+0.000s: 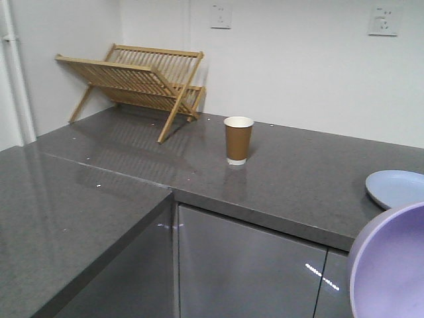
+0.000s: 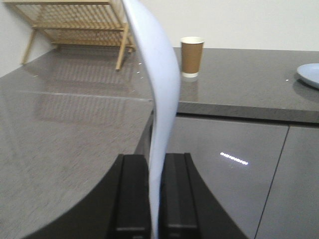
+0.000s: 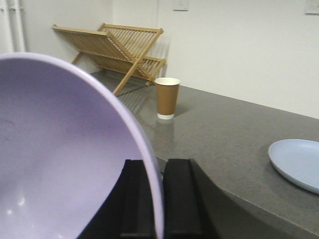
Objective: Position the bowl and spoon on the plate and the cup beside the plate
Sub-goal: 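Drive the base to the counter with the paper cup and blue plate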
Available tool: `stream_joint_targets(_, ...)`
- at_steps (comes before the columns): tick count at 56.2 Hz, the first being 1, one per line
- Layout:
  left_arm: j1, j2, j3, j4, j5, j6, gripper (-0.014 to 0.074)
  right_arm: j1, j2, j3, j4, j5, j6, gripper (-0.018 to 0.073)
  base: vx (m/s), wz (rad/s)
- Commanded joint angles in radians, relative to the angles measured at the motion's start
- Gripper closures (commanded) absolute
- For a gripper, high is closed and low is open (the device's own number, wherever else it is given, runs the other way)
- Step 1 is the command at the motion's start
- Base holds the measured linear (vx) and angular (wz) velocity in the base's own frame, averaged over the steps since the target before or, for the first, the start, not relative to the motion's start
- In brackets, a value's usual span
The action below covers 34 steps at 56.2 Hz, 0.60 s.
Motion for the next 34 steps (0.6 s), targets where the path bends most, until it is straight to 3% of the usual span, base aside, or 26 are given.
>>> stream_joint_targets(1, -0.004, 0.009, -0.024, -0.018, -0.076, -0.003, 0.06, -0.005, 0.004, -0.029, 0.031, -0.062, -0.01, 0.0568, 0.25, -0.44)
stream_joint_targets(34, -0.004, 0.009, -0.024, -0.018, -0.076, -0.003, 0.06, -0.005, 0.004, -0.029, 0.031, -0.062, -0.01, 0.0568, 0.32, -0.27)
